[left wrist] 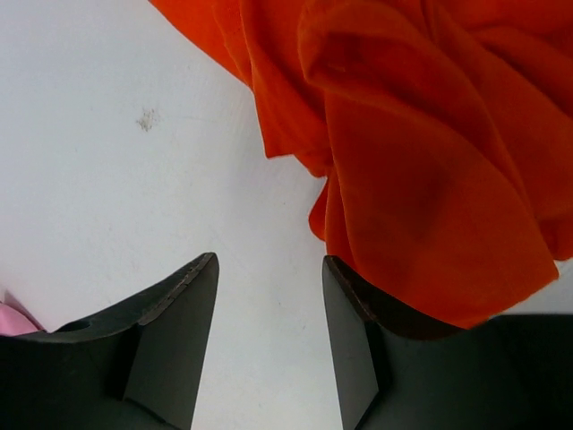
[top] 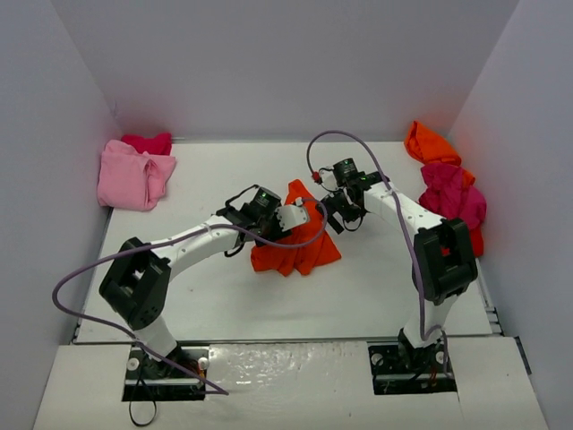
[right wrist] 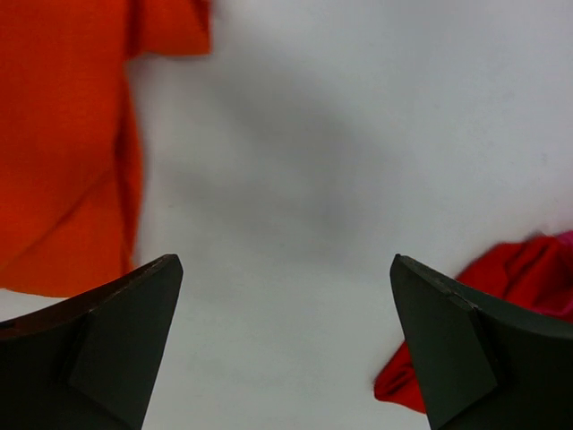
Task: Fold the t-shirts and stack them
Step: Flatten out the tshirt
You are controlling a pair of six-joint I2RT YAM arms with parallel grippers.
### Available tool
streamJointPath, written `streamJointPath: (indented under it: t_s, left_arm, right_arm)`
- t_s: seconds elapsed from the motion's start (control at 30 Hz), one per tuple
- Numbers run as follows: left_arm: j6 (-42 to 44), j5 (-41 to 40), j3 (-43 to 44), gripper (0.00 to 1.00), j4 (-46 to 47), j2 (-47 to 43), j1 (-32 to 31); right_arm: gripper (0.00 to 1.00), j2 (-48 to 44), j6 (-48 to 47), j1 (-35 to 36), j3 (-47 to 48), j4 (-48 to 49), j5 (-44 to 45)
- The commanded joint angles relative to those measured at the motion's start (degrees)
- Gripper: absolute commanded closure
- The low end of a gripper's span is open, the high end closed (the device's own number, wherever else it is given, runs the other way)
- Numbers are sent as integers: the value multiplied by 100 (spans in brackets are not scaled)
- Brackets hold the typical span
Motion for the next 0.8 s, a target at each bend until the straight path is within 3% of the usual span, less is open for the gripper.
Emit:
streamJointPath:
  t_s: [0.0, 0.4, 0.63, 0.77]
  left_arm:
    - [-120, 219, 378, 54, -162, 120, -22]
    - [-290, 1091, 725, 58, -847, 132, -22]
    - [-292, 1800, 858, 58, -1333, 46, -14]
    - [-292, 1777, 938, 58, -1281, 254, 1]
  right_arm:
    - [0, 44, -33, 102, 278, -213, -165]
    - [4, 875, 2, 232, 1607, -879, -800]
    - [4, 937, -23, 233, 1844, -984, -1039]
    - [4, 1109, 22, 260, 2034, -1109, -1127]
